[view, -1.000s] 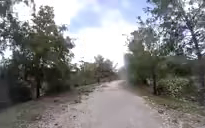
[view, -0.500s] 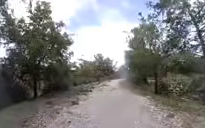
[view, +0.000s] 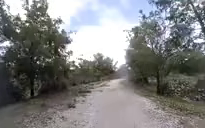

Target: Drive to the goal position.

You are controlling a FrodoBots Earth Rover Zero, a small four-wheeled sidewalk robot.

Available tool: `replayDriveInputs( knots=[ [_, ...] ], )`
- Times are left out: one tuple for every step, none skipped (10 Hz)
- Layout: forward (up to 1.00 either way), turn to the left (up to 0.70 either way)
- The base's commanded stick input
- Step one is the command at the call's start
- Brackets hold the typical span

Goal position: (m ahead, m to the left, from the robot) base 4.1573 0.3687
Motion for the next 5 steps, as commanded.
replayDriveInputs(
  knots=[
    [0.45, 0.00],
    [0.45, 0.00],
    [0.45, 0.00],
    [0.45, 0.00],
    [0.45, 0.00]
  ],
)
